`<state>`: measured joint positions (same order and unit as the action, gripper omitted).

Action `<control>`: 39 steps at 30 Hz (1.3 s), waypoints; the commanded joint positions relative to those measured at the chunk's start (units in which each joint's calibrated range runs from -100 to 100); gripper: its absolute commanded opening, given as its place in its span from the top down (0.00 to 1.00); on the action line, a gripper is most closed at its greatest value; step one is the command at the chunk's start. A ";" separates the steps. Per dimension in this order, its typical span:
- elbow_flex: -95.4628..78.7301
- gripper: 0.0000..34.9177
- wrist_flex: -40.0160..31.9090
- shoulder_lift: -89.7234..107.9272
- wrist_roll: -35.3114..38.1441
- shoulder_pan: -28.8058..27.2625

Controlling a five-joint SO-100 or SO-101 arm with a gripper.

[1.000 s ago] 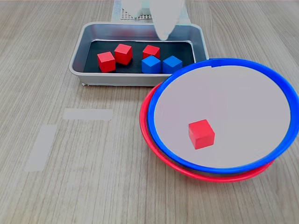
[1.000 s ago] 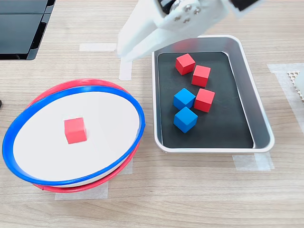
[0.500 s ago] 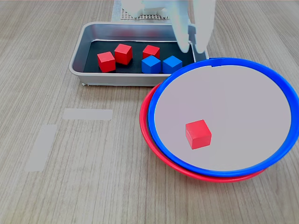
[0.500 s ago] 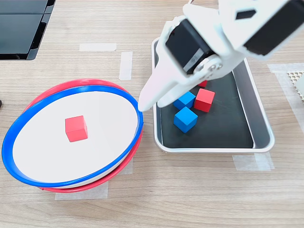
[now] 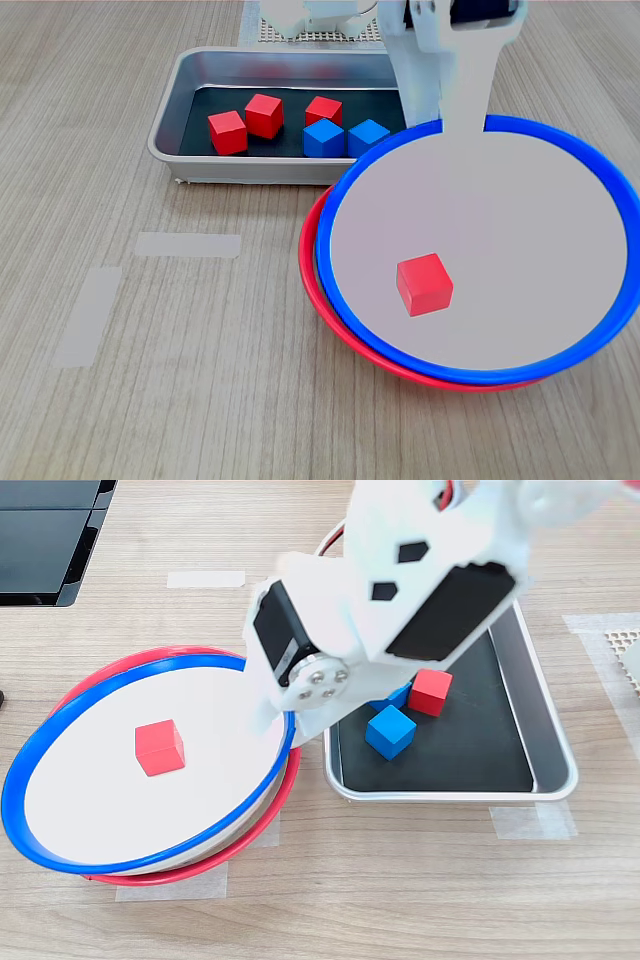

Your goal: Resolve any anomalies and move all blocks to matching dishes

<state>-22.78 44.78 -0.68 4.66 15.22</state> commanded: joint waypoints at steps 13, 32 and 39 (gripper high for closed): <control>7.53 0.99 -1.98 -6.61 1.90 -2.75; -4.76 1.00 -3.38 14.88 6.74 -6.80; -5.85 1.00 -2.81 20.17 6.20 -8.87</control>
<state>-29.13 42.50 15.09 11.16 7.96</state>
